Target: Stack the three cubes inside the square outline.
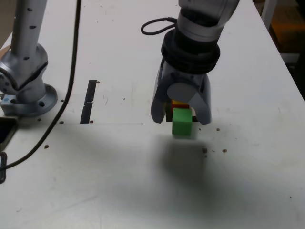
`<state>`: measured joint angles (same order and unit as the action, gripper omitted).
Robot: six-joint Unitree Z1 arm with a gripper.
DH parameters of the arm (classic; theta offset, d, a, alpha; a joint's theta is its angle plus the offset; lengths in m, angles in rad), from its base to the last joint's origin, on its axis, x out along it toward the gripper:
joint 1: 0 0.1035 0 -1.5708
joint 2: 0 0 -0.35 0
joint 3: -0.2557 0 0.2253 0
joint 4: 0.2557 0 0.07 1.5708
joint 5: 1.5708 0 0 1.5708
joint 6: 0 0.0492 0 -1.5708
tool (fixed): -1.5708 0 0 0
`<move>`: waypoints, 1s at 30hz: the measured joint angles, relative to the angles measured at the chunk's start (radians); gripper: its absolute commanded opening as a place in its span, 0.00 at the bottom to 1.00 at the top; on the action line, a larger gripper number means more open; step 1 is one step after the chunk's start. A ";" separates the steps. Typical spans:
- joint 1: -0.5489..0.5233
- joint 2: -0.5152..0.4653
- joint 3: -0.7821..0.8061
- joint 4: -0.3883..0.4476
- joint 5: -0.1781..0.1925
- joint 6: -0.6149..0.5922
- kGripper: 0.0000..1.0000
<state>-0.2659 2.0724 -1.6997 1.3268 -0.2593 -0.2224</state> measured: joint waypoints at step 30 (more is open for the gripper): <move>0.035 0.086 0.065 -0.086 -0.056 0.094 0.76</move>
<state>-0.2309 2.1584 -1.6347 1.2409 -0.3156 -0.1287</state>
